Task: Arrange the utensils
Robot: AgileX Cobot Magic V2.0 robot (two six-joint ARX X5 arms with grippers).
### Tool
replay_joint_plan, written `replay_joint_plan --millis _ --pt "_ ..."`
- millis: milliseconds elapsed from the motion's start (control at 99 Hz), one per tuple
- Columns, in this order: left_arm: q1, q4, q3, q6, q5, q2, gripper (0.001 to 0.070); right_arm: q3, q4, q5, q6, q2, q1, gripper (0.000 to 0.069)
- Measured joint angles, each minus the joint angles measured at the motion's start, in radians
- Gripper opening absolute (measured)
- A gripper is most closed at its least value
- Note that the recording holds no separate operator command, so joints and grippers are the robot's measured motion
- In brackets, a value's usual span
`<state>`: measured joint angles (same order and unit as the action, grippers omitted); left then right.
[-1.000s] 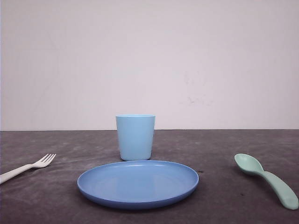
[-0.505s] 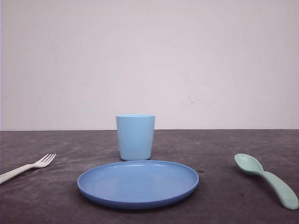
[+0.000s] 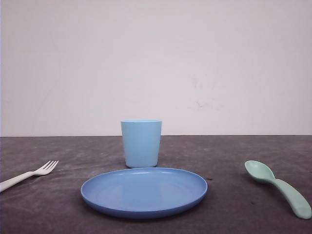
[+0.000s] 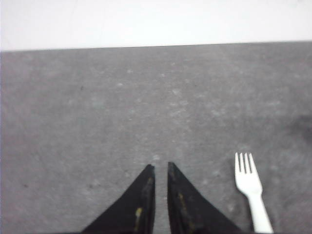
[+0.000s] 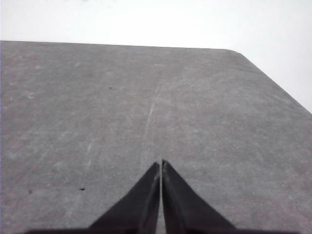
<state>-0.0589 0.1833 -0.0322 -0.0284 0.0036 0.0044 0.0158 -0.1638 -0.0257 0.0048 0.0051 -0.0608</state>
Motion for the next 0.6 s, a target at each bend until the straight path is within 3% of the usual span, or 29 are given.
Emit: replay_joint_plan --millis 131,323,596 --pt "0.0 0.0 0.0 -0.093 0.0 0.0 0.0021 0.0 0.006 0.023 0.042 0.0 0.0 0.0007" --pt "0.0 0.0 0.0 -0.135 -0.001 0.0 0.0021 0.0 0.005 0.071 0.206 0.0 0.0 0.0007" --pt "0.0 0.0 0.0 -0.255 -0.001 0.002 0.0021 0.001 0.042 0.124 0.341 0.0 0.0 0.0007"
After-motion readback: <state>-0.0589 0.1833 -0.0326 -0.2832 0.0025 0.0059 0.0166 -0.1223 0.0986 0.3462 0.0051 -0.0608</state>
